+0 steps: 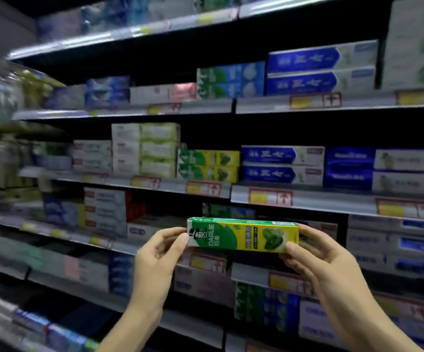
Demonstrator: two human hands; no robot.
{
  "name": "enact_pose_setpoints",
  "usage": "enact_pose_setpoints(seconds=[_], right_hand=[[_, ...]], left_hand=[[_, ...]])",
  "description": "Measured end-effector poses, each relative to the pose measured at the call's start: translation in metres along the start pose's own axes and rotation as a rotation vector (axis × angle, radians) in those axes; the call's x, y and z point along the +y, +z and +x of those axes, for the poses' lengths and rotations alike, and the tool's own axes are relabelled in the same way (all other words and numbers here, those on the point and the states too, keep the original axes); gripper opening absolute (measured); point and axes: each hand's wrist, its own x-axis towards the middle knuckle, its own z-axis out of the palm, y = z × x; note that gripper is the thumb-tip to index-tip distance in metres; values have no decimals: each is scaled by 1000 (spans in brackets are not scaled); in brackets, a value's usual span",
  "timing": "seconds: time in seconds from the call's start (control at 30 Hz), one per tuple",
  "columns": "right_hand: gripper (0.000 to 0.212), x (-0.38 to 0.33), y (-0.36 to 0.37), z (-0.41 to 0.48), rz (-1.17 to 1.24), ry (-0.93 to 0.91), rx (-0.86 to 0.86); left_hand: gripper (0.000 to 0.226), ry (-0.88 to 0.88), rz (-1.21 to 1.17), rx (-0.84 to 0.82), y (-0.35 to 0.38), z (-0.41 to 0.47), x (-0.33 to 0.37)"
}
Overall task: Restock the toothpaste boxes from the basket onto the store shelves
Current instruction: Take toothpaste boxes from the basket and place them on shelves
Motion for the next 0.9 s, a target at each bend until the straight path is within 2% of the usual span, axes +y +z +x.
enact_pose_setpoints(seconds=[0.23,0.67,0.9], right_hand=[[26,-38,52,58,-10,-127,9],[23,-53,130,186,-149,-452,84],[25,-37,143,249,-283,-486,205]], left_hand=[[15,91,75,-34,-7,78,37],[20,163,167,131,24,253,47],[21,161,340,259,48,312,42]])
